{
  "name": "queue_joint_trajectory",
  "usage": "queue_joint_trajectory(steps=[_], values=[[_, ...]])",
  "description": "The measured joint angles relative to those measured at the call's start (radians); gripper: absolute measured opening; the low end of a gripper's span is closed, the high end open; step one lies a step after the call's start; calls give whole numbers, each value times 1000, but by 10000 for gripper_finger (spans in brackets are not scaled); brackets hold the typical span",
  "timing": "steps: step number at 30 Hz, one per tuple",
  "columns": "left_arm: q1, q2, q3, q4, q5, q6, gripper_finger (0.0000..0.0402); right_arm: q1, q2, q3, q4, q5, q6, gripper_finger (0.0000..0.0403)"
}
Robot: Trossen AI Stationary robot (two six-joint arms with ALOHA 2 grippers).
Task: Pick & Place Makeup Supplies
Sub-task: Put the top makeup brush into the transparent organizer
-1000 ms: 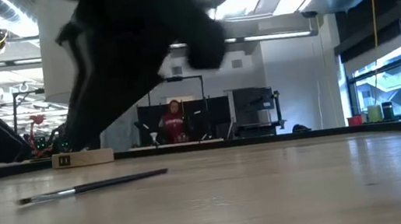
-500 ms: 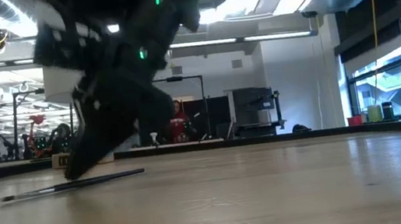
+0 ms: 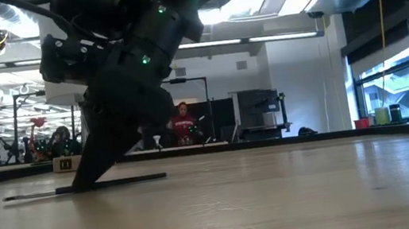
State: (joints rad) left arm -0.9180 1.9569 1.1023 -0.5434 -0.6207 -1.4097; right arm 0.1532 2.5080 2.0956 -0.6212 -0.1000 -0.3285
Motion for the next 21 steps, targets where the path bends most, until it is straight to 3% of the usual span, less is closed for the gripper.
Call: queue_joint_trajectory(steps=[6,14,18,21], values=[[-2,-35,-3,-8,69,-21,113,1,0,-3,-90,61,83,12],[-20,-79,-4,-8,220,-85,113,20,-65,-11,-143,121,173,27],[-82,-79,-4,-8,201,-202,113,40,-92,-14,-179,168,169,19],[-133,-79,-4,-8,88,-296,113,49,-100,-13,-170,163,199,17]])
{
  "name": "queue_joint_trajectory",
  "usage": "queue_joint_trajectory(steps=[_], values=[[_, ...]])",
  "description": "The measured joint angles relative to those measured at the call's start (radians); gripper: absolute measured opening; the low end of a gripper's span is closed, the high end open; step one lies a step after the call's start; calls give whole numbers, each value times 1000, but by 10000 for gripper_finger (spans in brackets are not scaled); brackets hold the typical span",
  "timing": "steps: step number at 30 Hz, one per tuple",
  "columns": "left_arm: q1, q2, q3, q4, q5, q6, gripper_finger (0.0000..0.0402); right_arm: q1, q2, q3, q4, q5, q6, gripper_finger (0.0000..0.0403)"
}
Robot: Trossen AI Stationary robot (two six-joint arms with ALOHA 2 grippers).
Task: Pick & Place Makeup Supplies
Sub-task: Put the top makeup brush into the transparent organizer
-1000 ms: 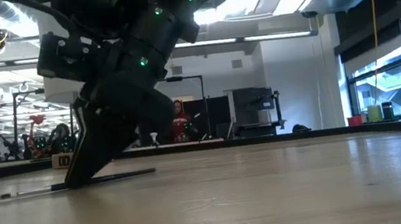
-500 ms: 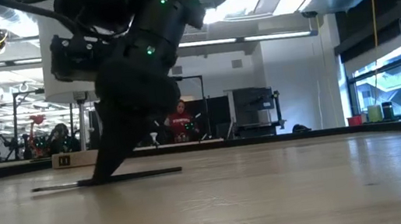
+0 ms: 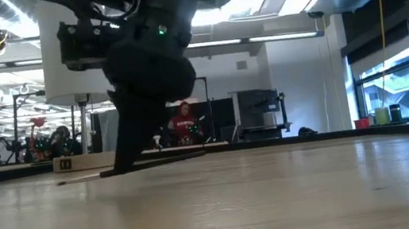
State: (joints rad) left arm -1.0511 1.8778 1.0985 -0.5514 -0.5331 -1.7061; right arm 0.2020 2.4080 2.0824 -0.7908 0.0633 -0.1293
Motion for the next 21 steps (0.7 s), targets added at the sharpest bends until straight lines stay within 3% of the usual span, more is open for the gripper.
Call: queue_joint_trajectory(steps=[4,7,13,18,21], values=[[-44,0,0,2,-219,-85,113,23,-3,-56,96,-7,43,22],[-59,0,0,24,-318,-103,113,48,-35,-147,196,-13,71,24],[-52,1,0,68,-361,-49,113,83,-167,-429,512,11,95,25],[-28,1,0,68,-379,-12,113,68,-364,-683,845,10,93,25],[-9,1,1,65,-420,14,113,38,-460,-825,1070,-53,97,25]])
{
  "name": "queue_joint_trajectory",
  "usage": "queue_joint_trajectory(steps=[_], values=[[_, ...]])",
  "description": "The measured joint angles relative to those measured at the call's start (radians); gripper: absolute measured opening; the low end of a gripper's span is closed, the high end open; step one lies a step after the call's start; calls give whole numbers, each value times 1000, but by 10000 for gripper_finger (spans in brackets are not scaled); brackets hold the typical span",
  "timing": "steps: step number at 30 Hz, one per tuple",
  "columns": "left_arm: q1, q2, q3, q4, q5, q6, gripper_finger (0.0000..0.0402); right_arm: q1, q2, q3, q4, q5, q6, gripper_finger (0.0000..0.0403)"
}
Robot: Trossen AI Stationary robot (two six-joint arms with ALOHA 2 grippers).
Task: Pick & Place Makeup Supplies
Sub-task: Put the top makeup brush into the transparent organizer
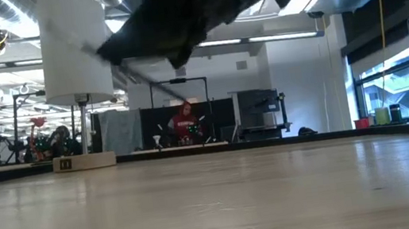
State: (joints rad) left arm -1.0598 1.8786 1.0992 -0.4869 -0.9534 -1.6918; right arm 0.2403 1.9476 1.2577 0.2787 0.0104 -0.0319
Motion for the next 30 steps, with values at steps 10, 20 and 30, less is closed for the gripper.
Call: queue_joint_trajectory(steps=[10,20,30], values=[[43,-6,1,-25,-442,166,113,-45,-87,-284,558,-193,32,25],[132,-17,2,-34,-616,433,114,-44,-84,-343,740,-163,75,26],[248,-88,2,-26,-605,496,114,-31,-83,-343,717,-170,73,26]])
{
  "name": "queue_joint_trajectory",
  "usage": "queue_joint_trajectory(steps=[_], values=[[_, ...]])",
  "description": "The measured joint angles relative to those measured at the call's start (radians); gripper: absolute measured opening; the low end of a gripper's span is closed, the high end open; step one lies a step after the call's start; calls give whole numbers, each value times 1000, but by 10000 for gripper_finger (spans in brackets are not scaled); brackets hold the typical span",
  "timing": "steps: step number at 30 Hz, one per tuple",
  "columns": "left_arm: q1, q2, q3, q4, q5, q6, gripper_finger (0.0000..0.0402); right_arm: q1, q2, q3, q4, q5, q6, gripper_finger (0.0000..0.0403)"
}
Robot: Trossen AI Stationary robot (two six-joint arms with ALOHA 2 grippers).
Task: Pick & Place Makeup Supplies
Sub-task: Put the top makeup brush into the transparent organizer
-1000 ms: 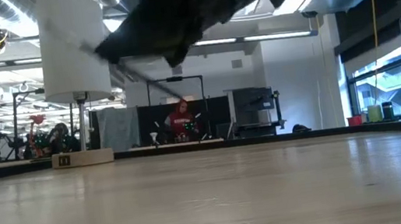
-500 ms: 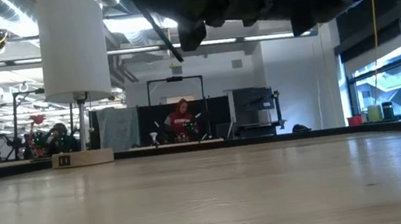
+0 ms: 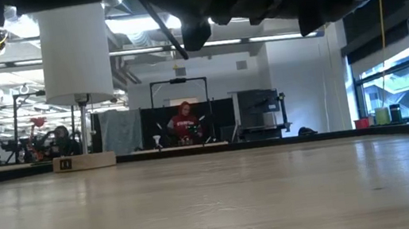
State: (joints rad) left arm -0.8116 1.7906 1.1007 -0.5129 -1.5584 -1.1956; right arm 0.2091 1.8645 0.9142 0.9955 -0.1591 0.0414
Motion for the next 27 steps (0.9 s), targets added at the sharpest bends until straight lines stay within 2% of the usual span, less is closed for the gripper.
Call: queue_joint_trajectory(steps=[6,12,16,20,23,27], values=[[-11,-77,0,13,123,76,114,-1,0,0,-6,1,-19,26],[-5,-99,0,75,251,159,115,-1,0,1,7,1,-23,26],[6,-99,0,168,303,249,139,-1,0,1,10,1,-23,26],[11,-99,0,220,297,334,192,-1,0,1,10,0,-23,26],[11,-99,0,223,255,345,228,-1,0,1,10,-2,-22,26],[11,-99,0,226,206,373,241,-1,0,2,4,-2,-19,26]])
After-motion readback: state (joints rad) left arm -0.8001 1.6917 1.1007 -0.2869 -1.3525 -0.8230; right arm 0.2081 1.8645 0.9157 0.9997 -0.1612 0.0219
